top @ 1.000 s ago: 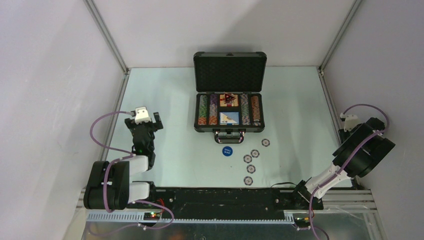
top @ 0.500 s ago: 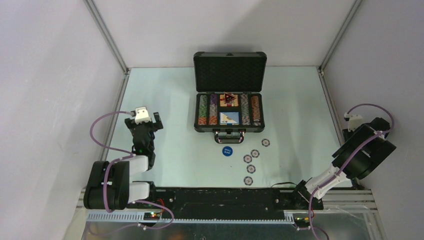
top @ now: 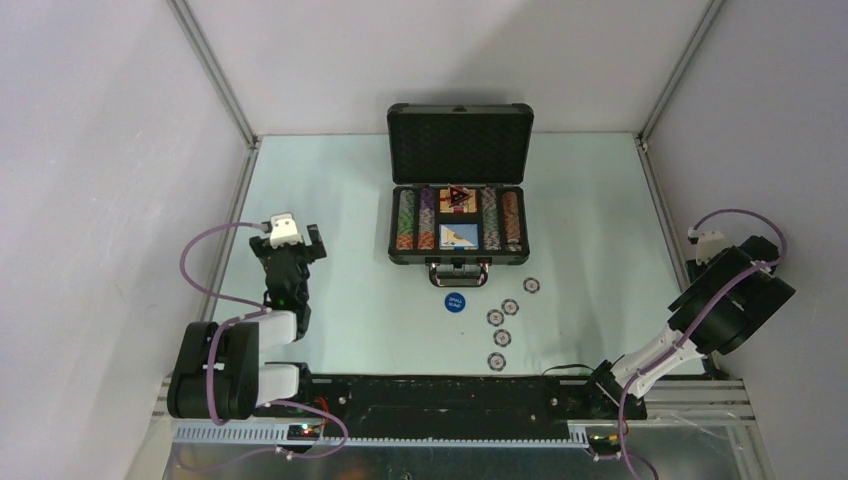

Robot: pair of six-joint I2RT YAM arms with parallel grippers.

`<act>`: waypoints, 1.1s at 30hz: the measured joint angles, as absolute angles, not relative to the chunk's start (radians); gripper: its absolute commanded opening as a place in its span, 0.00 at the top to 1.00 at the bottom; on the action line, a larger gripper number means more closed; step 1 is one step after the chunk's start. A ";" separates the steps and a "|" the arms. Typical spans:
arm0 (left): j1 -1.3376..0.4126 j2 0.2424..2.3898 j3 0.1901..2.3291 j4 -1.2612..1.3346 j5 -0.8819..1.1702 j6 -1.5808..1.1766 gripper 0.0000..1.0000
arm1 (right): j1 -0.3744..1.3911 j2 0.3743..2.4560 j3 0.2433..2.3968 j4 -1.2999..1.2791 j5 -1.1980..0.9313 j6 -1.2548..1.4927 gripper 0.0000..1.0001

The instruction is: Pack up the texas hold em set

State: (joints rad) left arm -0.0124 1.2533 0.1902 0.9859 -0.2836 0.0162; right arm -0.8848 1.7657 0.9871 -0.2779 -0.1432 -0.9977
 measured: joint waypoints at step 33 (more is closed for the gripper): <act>-0.012 1.253 0.190 0.986 -0.284 0.016 0.00 | -0.875 1.848 0.999 -0.264 -0.143 -1.042 0.65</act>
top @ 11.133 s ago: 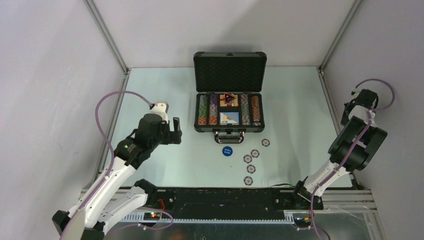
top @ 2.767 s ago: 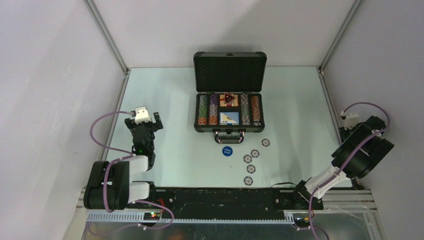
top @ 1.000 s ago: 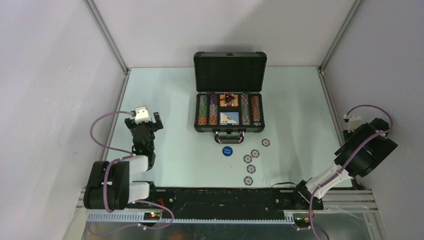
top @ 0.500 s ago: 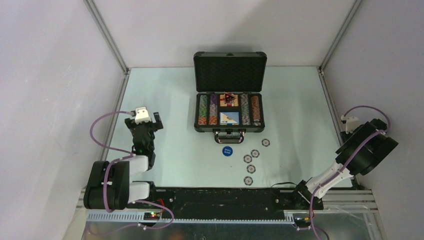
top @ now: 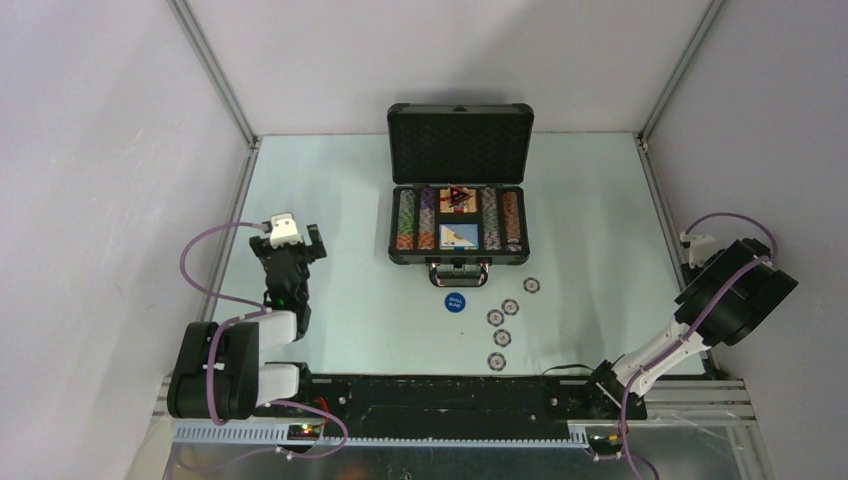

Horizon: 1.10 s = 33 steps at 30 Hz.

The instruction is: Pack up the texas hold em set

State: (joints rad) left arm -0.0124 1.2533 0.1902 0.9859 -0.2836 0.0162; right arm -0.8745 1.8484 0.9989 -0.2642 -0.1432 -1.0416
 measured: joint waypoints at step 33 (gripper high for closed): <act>-0.012 1.253 0.190 0.986 -0.284 0.016 0.00 | -0.870 1.871 0.999 -0.265 -0.184 -1.002 1.00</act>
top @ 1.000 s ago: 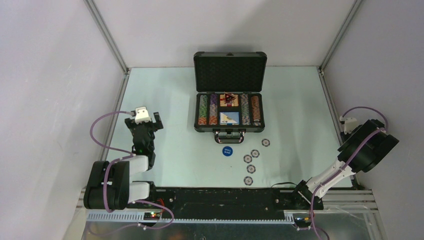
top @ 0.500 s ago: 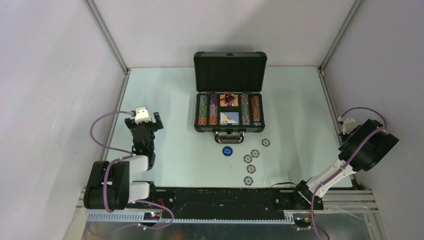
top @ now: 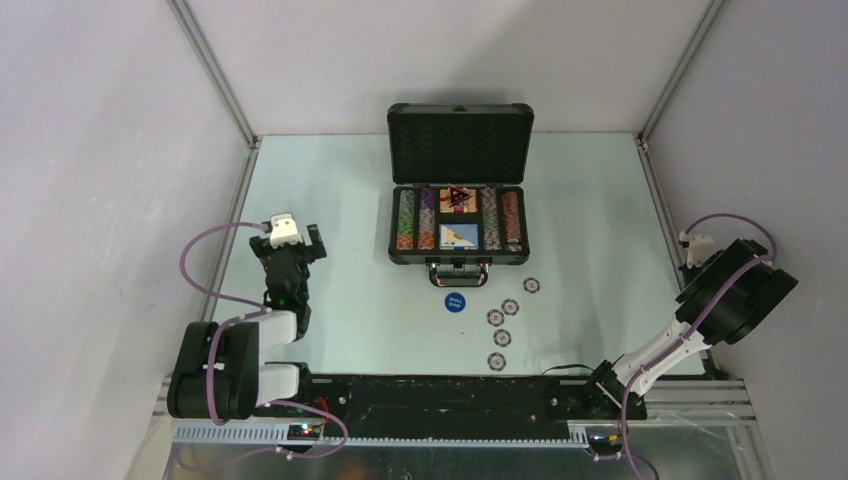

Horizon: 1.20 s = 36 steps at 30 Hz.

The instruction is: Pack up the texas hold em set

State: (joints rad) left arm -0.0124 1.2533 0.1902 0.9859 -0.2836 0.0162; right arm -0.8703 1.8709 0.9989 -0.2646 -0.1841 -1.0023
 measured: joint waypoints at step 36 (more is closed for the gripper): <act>-0.012 1.253 0.190 0.986 -0.284 0.016 0.00 | -0.850 1.744 1.030 -0.260 -0.170 -0.700 0.86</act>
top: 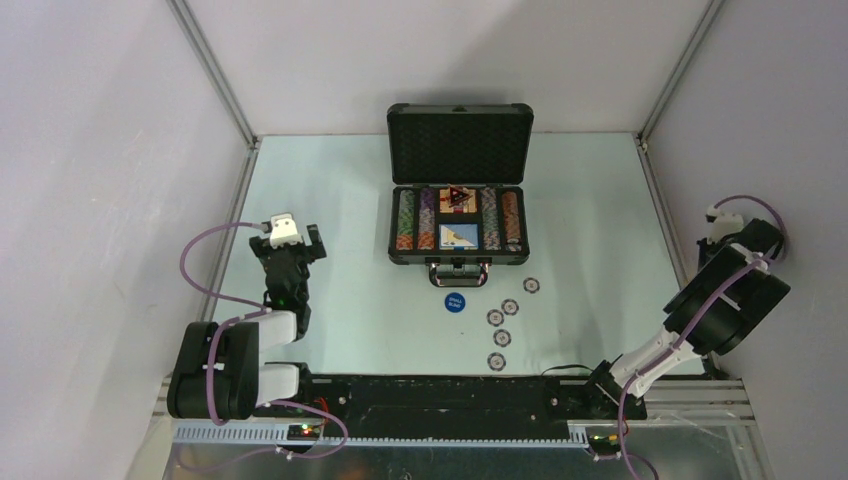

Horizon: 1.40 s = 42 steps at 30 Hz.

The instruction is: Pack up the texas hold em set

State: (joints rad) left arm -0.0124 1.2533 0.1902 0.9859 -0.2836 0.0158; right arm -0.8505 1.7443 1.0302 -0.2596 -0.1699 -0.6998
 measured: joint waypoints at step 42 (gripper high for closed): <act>-0.012 1.253 0.190 0.986 -0.284 0.016 0.00 | -0.765 1.921 1.222 -0.357 -0.150 -0.620 0.73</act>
State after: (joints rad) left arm -0.0124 1.2533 0.1902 0.9859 -0.2836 0.0158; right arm -0.7647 1.9209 1.2221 -0.3569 -0.1497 -0.6197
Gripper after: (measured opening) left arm 0.996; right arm 0.275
